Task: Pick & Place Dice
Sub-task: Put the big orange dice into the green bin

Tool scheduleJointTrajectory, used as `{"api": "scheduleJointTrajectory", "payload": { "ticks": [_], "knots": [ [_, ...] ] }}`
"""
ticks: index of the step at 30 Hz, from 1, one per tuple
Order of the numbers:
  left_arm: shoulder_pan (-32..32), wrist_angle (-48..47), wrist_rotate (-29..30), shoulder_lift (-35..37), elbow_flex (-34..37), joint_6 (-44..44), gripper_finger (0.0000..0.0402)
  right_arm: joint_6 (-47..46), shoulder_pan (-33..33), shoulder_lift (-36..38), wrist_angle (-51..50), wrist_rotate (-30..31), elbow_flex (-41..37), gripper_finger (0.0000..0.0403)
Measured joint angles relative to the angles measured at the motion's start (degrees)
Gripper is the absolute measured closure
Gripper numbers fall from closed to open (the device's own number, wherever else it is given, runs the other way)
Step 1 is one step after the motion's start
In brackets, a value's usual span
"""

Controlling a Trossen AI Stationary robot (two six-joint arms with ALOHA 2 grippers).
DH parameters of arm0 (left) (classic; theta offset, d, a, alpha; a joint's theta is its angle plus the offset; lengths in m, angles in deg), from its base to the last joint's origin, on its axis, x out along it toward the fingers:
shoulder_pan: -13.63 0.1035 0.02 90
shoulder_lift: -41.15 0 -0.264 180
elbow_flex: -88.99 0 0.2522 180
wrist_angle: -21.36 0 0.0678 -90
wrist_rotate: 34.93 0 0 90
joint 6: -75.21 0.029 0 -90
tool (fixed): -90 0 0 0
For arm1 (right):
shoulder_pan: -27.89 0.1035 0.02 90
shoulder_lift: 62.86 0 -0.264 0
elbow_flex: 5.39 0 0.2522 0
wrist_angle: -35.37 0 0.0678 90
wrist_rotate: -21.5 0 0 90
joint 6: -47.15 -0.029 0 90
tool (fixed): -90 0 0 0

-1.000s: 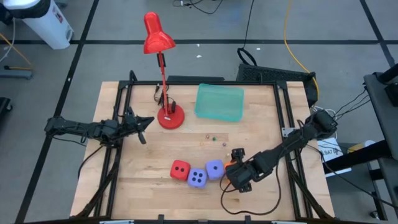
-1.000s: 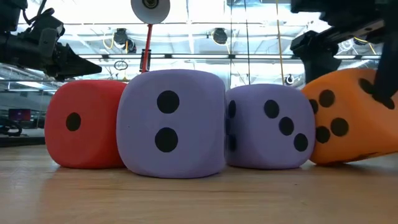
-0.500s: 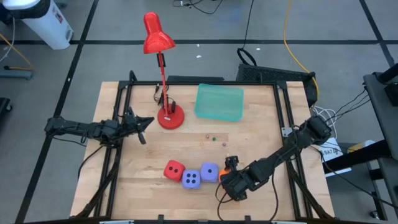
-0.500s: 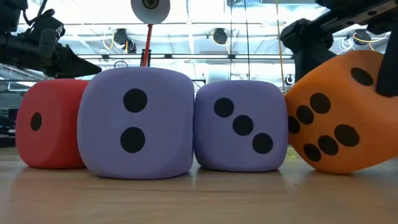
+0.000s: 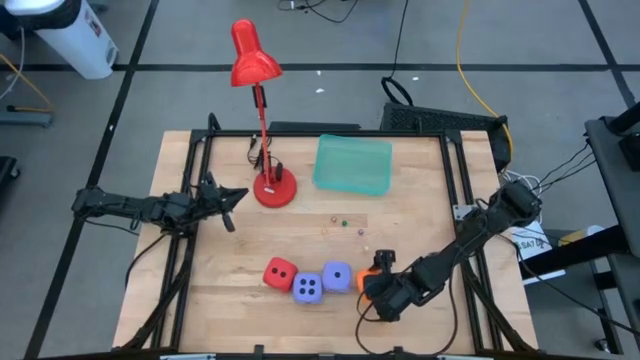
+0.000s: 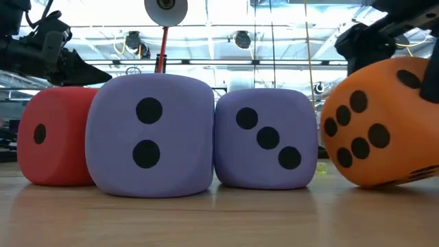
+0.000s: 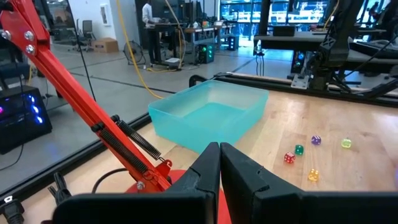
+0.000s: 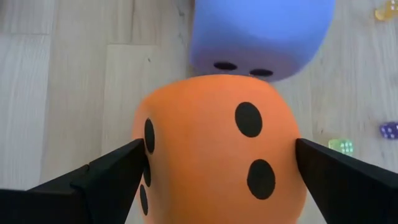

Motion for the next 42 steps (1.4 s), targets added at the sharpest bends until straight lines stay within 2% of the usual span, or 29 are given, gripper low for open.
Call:
{"api": "scheduleJointTrajectory", "payload": {
  "ticks": [5,19,26,29,42],
  "knots": [
    [0.0,0.0,0.0,0.0,0.0,-0.08,0.038,1.34,0.89,0.9,-4.09,5.23,1.73,0.0008],
    [0.0,-0.04,0.0,0.0,0.0,-0.19,0.038,7.09,-1.13,1.13,-16.5,16.44,13.86,0.0008],
    [0.0,-0.48,0.0,0.0,0.0,-0.19,0.038,7.79,-4.49,1.79,-16.12,7.71,14.78,0.0008],
    [0.0,-0.48,0.0,0.0,0.0,-0.17,0.038,10.8,-5.23,1.89,-16.14,4.82,14.37,0.0008],
    [0.0,-0.5,0.0,0.0,0.0,-0.02,0.038,12.45,-10.05,1.92,-15.28,1.9,9.22,0.0007]
  ]
}}
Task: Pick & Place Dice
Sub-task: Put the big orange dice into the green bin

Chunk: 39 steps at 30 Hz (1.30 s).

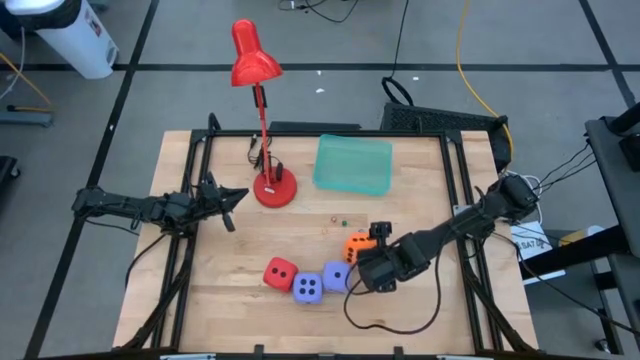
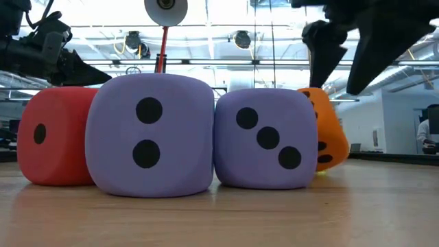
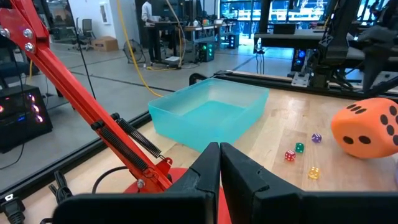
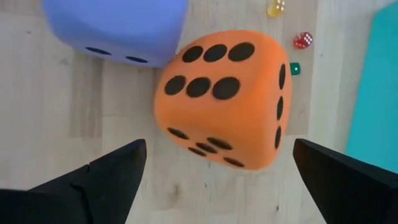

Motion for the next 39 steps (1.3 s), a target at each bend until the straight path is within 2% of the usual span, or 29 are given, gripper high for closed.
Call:
{"api": "scheduleJointTrajectory", "payload": {
  "ticks": [6,15,23,25,28,33,39],
  "knots": [
    [0.0,-0.02,0.0,0.0,0.0,-0.02,0.038,3.24,-0.76,-0.02,6.23,1.54,-3.84,0.0007],
    [0.0,-0.37,0.0,0.0,0.0,-0.07,0.038,9.91,0.15,0.84,3.88,-0.22,-3.2,0.0007],
    [0.0,-0.38,0.0,0.0,0.0,-0.17,0.038,20.89,-4.5,4.17,4.4,-0.33,-2.47,0.0007],
    [0.0,-0.49,0.0,0.0,0.0,-0.17,0.038,24.8,-6.33,5.07,6.13,-2.65,-2.47,0.0007],
    [0.0,-0.79,0.0,0.0,0.0,-0.15,0.038,30.35,-9.4,5.65,8.54,-9.33,-2.45,0.0007],
    [0.0,-0.85,0.0,0.0,0.0,0.24,0.038,31.58,-14.49,4.32,9.17,-19.79,-2.45,0.0007],
    [0.0,-0.94,0.0,0.0,-0.01,2.17,0.038,30.93,-16.18,1.04,8.62,-22.84,-2.45,0.0007]
  ]
}}
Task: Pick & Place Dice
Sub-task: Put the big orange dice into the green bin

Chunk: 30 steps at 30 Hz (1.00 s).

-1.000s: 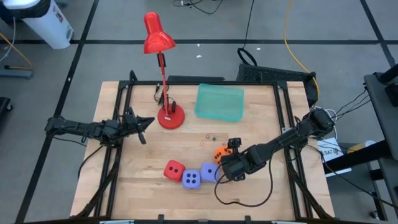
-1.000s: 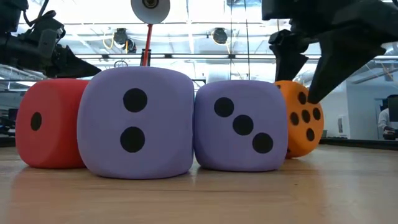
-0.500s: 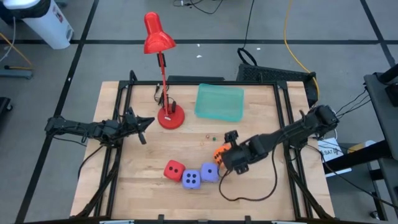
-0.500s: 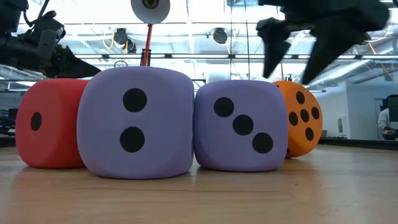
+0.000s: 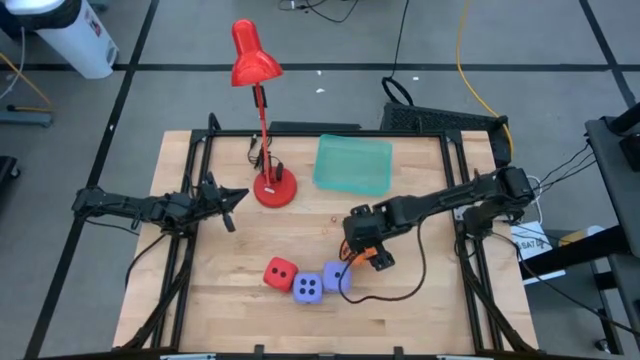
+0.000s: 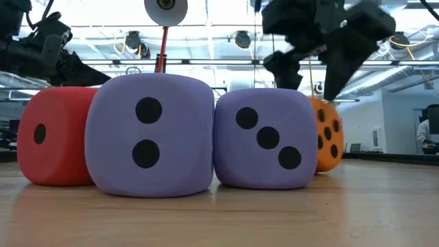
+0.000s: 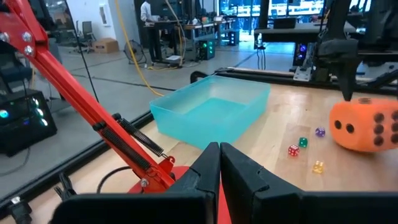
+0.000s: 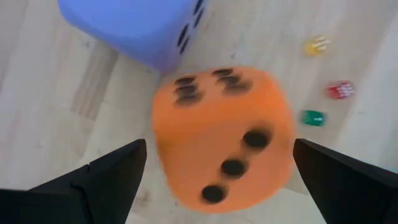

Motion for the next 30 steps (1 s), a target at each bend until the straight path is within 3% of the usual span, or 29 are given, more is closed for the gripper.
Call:
{"api": "scheduleJointTrajectory", "payload": {
  "ticks": [7,16,22,30],
  "knots": [
    [0.0,-0.04,0.02,0.0,-0.02,1.35,0.038,2.42,0.9,-4.18,1.82,-0.99,0.3,0.0007],
    [0.0,-0.07,0.0,0.0,-0.02,1.07,0.038,6.31,1.91,-3.95,5.31,-1.15,0.04,0.0007],
    [0.0,-0.09,0.0,0.0,-0.02,0.57,0.038,0.42,5.64,-3.61,1.68,4.53,0.04,0.0007],
    [0.0,-0.09,-0.03,0.0,-0.02,-0.49,0.038,-9.87,11.59,-3.2,-3.21,5.44,0.09,0.0007]
  ]
}}
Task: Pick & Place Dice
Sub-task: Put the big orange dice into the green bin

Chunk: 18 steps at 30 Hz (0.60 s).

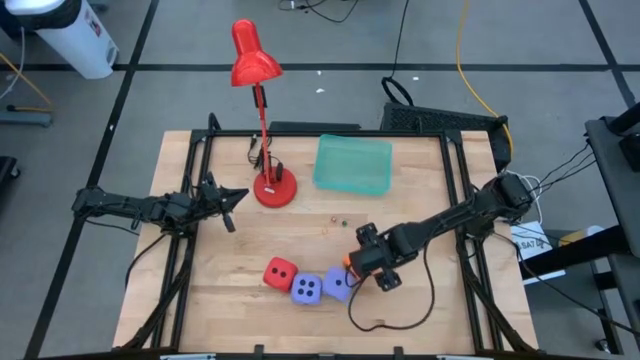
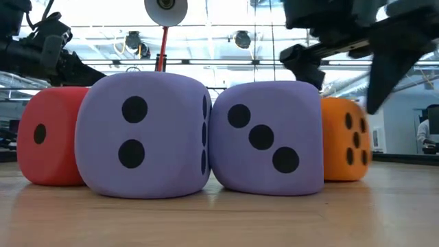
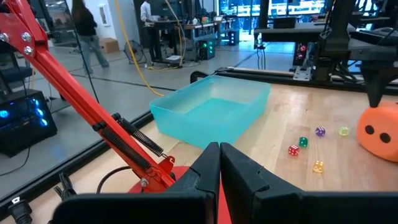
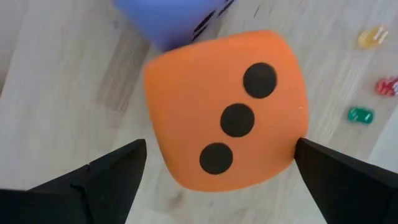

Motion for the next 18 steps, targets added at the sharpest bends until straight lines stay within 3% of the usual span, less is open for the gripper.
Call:
{"api": "scheduleJointTrajectory", "payload": {
  "ticks": [8,13,18],
  "knots": [
    [0.0,0.0,-0.02,0.0,0.0,-0.37,0.038,-10.93,3.67,1.94,-2.05,-0.03,-0.18,0.0007],
    [0.0,0.0,-0.02,0.0,0.0,-0.36,0.038,-12.4,5.16,4.52,1.59,-0.17,-0.28,0.0007],
    [0.0,0.0,-0.02,0.0,0.0,-0.37,0.038,-12.33,5.62,5.88,5.57,5.32,-0.26,0.0007]
  ]
}}
